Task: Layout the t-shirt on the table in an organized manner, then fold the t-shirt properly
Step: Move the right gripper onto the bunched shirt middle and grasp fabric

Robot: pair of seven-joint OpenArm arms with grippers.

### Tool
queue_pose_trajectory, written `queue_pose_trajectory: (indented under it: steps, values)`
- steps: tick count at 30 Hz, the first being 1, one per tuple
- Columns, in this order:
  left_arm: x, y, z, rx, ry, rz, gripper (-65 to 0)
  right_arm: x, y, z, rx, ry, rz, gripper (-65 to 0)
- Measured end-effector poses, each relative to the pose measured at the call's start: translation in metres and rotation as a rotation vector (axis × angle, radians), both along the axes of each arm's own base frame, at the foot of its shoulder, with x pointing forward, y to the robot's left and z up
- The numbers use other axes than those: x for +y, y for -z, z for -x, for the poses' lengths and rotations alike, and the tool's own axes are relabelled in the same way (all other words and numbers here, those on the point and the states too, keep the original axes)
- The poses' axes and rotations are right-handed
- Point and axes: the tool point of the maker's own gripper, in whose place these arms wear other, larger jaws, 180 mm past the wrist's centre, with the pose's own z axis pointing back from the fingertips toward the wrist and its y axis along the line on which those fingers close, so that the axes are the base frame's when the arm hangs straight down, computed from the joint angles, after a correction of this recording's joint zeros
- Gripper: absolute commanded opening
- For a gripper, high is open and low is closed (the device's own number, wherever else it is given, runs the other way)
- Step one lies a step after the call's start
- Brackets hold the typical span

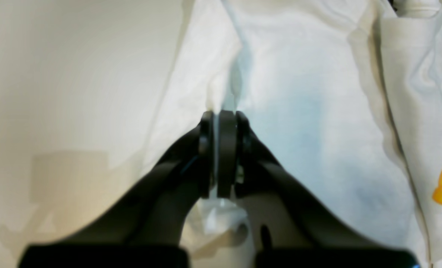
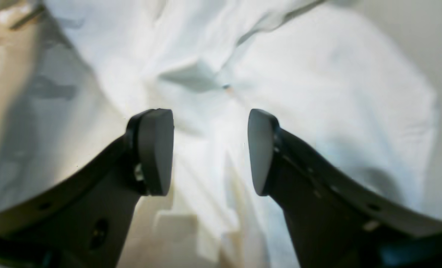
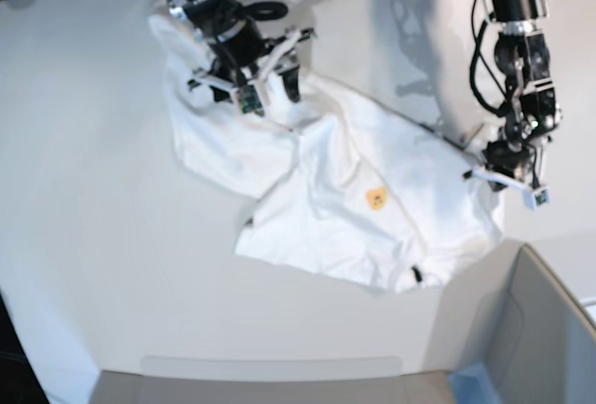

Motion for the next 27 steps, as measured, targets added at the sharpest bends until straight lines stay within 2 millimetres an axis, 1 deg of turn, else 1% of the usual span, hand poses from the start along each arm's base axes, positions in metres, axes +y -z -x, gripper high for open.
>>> queue_pose_trajectory:
  steps: [1, 5, 8, 13, 14, 16, 20, 21, 24, 26, 27]
  values:
    - [0.0, 0.0, 0.0, -0.001, 0.0, -0.001, -65.0, 0.0, 0.0, -0.001, -0.011, -0.004, 0.018, -33.0]
    - [0.0, 0.0, 0.0, 0.002, 0.0, 0.002, -65.0, 0.012, -0.001, -0.009, -0.029, -0.052, 0.027, -33.0]
    - [0.0, 0.001, 0.001, 0.001, 0.0, 0.0, -65.0, 0.019, 0.017, -0.017, 0.03, -0.078, 0.083, -33.0]
    - [-0.001, 0.0, 0.0, -0.002, 0.0, 0.002, -65.0, 0.04, 0.008, -0.027, 0.008, -0.113, 0.062, -33.0]
    - [-0.001, 0.0, 0.0, 0.0, 0.0, 0.002, -65.0, 0.043, 0.009, -0.029, 0.007, -0.115, 0.06, -33.0]
    - [-0.001, 0.001, 0.0, 0.001, 0.0, 0.004, -65.0, 0.045, 0.018, -0.037, 0.017, -0.118, 0.08, -33.0]
    - [-0.002, 0.0, 0.0, -0.002, 0.0, 0.007, -65.0, 0.043, 0.048, -0.046, 0.081, -0.104, 0.137, -33.0]
    - [-0.002, 0.0, 0.0, -0.002, 0.0, 0.007, -65.0, 0.045, 0.052, -0.047, 0.091, -0.103, 0.136, -33.0]
    - [-0.001, 0.001, 0.0, 0.0, 0.0, 0.006, -65.0, 0.051, 0.054, -0.05, 0.096, -0.12, 0.139, -33.1]
    - [-0.001, 0.0, 0.0, -0.001, 0.0, 0.006, -65.0, 0.048, 0.059, -0.057, 0.098, -0.113, 0.159, -34.0]
    - [-0.001, 0.0, -0.001, -0.003, 0.0, 0.006, -65.0, 0.045, 0.064, -0.06, 0.102, -0.111, 0.176, -36.4]
